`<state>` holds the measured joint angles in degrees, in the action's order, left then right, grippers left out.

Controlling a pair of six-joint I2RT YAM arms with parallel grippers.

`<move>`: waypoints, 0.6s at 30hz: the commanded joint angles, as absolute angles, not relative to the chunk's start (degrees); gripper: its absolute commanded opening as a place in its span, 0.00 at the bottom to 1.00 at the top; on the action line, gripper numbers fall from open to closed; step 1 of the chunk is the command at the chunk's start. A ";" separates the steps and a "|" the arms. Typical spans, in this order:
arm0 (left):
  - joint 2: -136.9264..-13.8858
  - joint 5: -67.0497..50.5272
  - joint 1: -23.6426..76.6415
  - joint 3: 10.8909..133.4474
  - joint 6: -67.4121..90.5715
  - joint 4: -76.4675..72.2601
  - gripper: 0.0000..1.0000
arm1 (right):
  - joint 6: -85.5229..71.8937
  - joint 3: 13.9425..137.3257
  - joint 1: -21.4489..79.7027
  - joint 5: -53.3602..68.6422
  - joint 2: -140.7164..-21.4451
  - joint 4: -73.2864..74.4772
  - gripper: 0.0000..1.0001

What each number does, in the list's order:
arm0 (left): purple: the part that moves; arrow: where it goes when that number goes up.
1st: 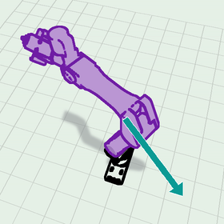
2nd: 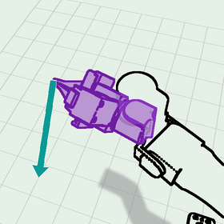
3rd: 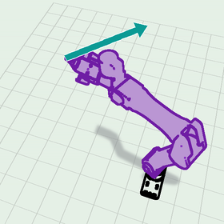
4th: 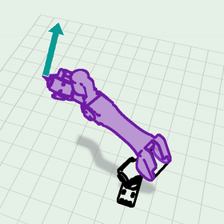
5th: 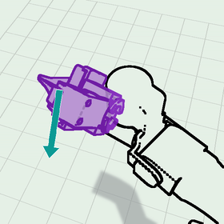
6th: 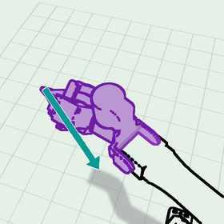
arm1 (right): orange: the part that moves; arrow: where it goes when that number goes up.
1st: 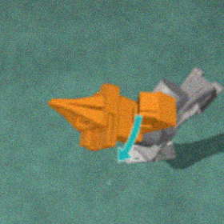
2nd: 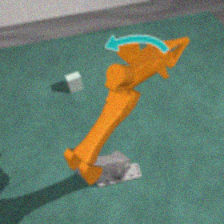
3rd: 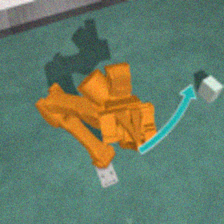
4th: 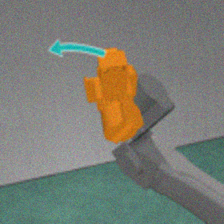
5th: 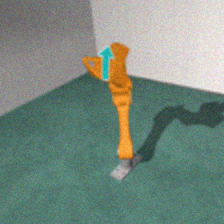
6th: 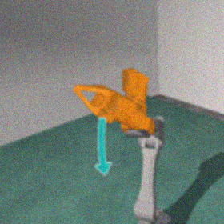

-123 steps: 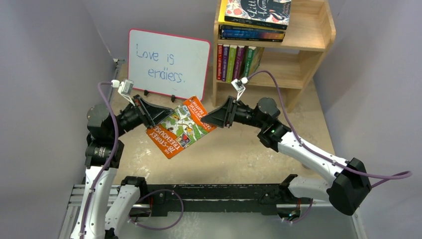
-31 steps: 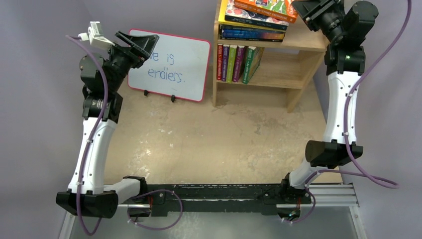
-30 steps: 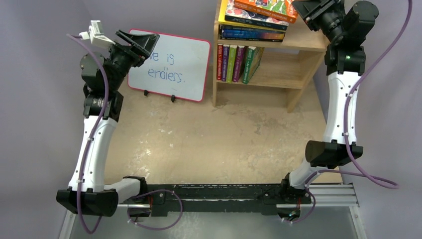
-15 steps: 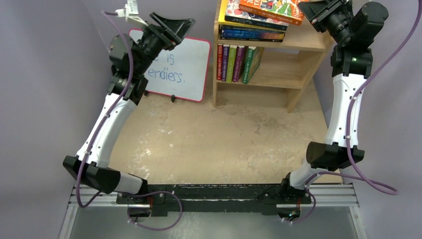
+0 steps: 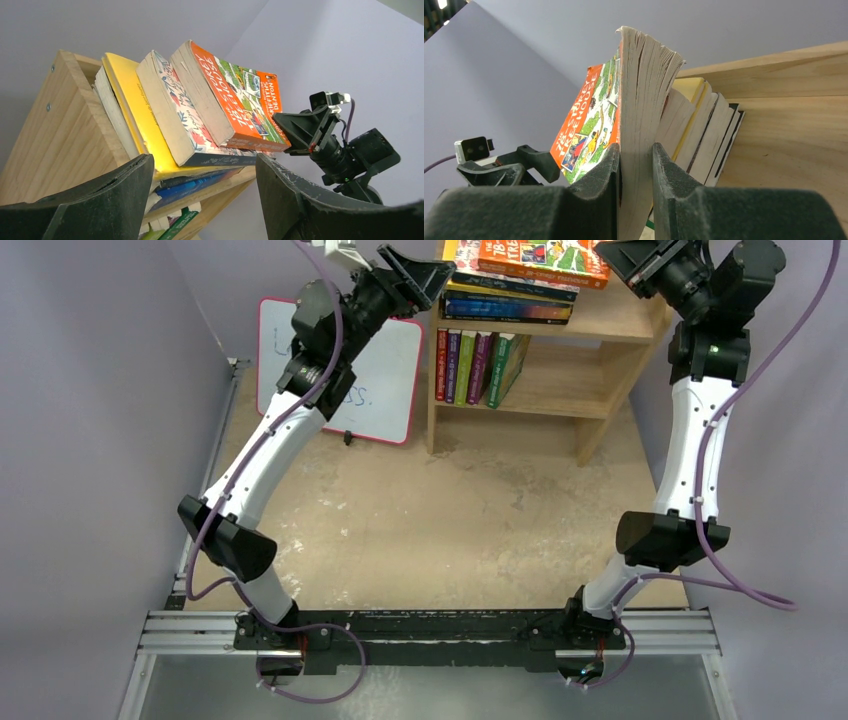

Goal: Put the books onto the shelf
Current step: Place the book on the shelf.

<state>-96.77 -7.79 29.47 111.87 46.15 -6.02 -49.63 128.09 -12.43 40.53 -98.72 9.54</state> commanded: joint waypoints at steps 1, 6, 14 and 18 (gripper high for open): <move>-98.69 -4.92 30.22 117.22 42.54 -7.42 0.73 | -49.56 128.01 -12.26 42.13 -97.12 6.10 0.00; -99.51 -3.84 31.00 117.86 40.99 -7.47 0.69 | -50.20 127.61 -12.17 41.04 -97.33 5.83 0.00; -99.84 -4.24 31.28 118.33 39.95 -7.75 0.59 | -50.27 127.21 -9.36 38.52 -97.35 5.87 0.00; -99.63 -4.39 31.43 118.23 39.91 -8.02 0.59 | -49.94 126.67 -7.71 34.66 -96.55 6.80 0.00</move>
<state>-100.29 -4.36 30.96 115.70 41.25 -5.10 -51.00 127.26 -9.82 37.89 -98.61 8.23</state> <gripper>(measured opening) 0.592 0.228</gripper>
